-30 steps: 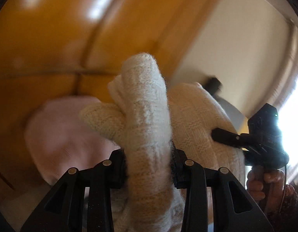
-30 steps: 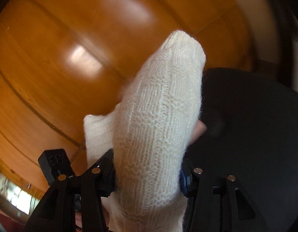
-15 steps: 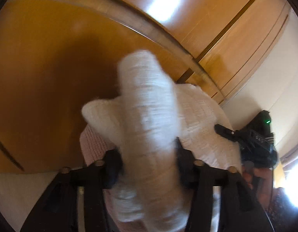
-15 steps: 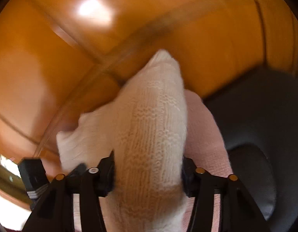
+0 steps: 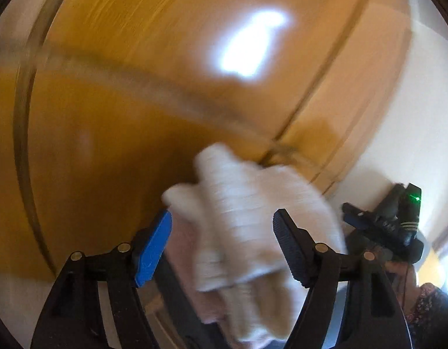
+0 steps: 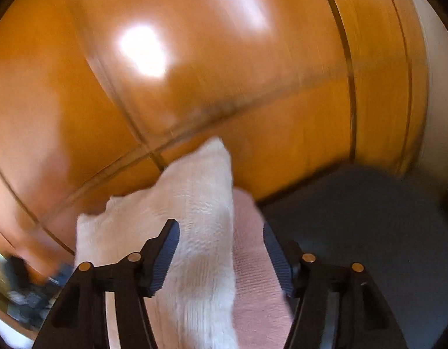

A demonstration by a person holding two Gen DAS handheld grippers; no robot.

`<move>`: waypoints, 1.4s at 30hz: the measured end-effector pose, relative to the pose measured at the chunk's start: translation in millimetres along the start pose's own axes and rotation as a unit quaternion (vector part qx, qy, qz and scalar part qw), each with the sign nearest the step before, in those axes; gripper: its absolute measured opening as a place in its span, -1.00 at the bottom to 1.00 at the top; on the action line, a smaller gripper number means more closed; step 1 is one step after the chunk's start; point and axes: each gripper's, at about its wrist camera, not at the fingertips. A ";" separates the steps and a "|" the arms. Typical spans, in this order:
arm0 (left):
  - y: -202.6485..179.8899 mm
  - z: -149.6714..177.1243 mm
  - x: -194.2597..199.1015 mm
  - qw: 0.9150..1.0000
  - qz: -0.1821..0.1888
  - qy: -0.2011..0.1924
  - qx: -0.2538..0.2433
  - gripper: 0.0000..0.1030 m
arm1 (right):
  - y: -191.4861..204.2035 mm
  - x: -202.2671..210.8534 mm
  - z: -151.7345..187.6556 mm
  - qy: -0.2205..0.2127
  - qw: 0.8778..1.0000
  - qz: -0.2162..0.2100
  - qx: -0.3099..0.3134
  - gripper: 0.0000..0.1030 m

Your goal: Fold clothes

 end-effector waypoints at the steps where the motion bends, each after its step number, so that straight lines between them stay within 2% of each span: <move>1: -14.1 -1.0 0.2 1.000 0.002 -0.006 -0.024 0.46 | 17.4 3.7 6.6 -0.011 1.000 -0.002 0.023 0.18; 4: -57.7 -2.4 -18.9 0.992 -0.003 -0.009 -0.127 0.46 | 52.0 9.1 21.5 -0.026 0.996 -0.020 0.086 0.12; 6: -76.0 2.1 -49.6 0.982 -0.029 0.008 -0.187 0.46 | 58.8 4.9 31.9 -0.011 0.995 -0.022 0.101 0.11; 8: -62.0 10.4 -72.3 0.971 -0.080 0.026 -0.223 0.46 | 53.2 4.6 40.5 0.009 0.993 0.009 0.113 0.10; 9: -51.1 13.2 -89.7 0.968 -0.104 0.048 -0.224 0.46 | 52.7 0.4 43.7 0.020 0.992 0.028 0.121 0.09; 10: -40.2 15.9 -107.1 0.964 -0.127 0.070 -0.224 0.49 | 59.6 -22.2 42.6 0.033 0.989 0.058 0.128 0.09; 11: -25.7 17.5 -118.7 0.968 -0.111 0.089 -0.206 0.49 | 50.5 -38.0 43.8 0.055 0.991 0.064 0.108 0.09; 13: -16.6 13.4 -123.9 0.973 -0.095 0.080 -0.192 0.49 | 30.4 -68.2 46.0 0.099 0.991 0.067 0.060 0.22; 15: -22.6 11.7 -130.4 0.968 -0.105 0.084 -0.211 0.51 | -7.5 -82.0 48.0 0.117 0.991 -0.009 -0.068 0.46; 16: -22.1 10.2 -132.0 0.968 -0.106 0.083 -0.213 0.53 | -17.2 -84.5 50.2 0.114 0.988 -0.024 -0.100 0.50; 17: -19.9 8.3 -132.7 0.969 -0.101 0.084 -0.207 0.53 | -19.3 -84.4 51.7 0.108 0.988 -0.025 -0.103 0.51; 20: -20.2 10.8 -109.8 0.973 -0.095 0.087 -0.193 0.54 | -14.4 -74.4 52.8 0.098 0.992 0.001 -0.075 0.51; 23: -30.1 11.3 -65.8 0.974 -0.112 0.093 -0.176 0.54 | -12.5 -51.8 54.6 0.093 0.992 0.023 -0.085 0.51; 26: -32.2 22.9 -35.0 0.973 -0.129 0.088 -0.168 0.54 | 11.5 -35.0 62.6 0.060 0.993 0.047 -0.090 0.51; 29: -36.3 42.8 -18.3 0.974 -0.128 0.111 -0.149 0.55 | 31.6 -3.2 83.8 0.043 0.993 0.058 -0.094 0.51; 34: -44.4 73.4 12.2 0.972 -0.123 0.160 -0.121 0.55 | 69.4 34.1 127.6 0.051 0.991 0.094 -0.086 0.51; 35: -43.4 75.2 22.1 0.970 -0.131 0.165 -0.123 0.55 | 76.8 41.3 136.6 0.049 0.990 0.102 -0.083 0.51; 38: -43.8 77.1 52.8 0.970 -0.147 0.154 -0.114 0.55 | 95.8 53.8 153.0 0.046 0.988 0.125 -0.072 0.51; 42: -48.0 70.1 73.8 0.966 -0.188 0.141 -0.103 0.55 | 119.6 67.1 150.6 0.029 0.989 0.136 -0.051 0.51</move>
Point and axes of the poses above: each gripper's, at about its wrist camera, not at the fingertips, and x roughly against the way its jaws point, y to its left, z to its underside, and after that the axes turned 7 degrees about y, right-handed
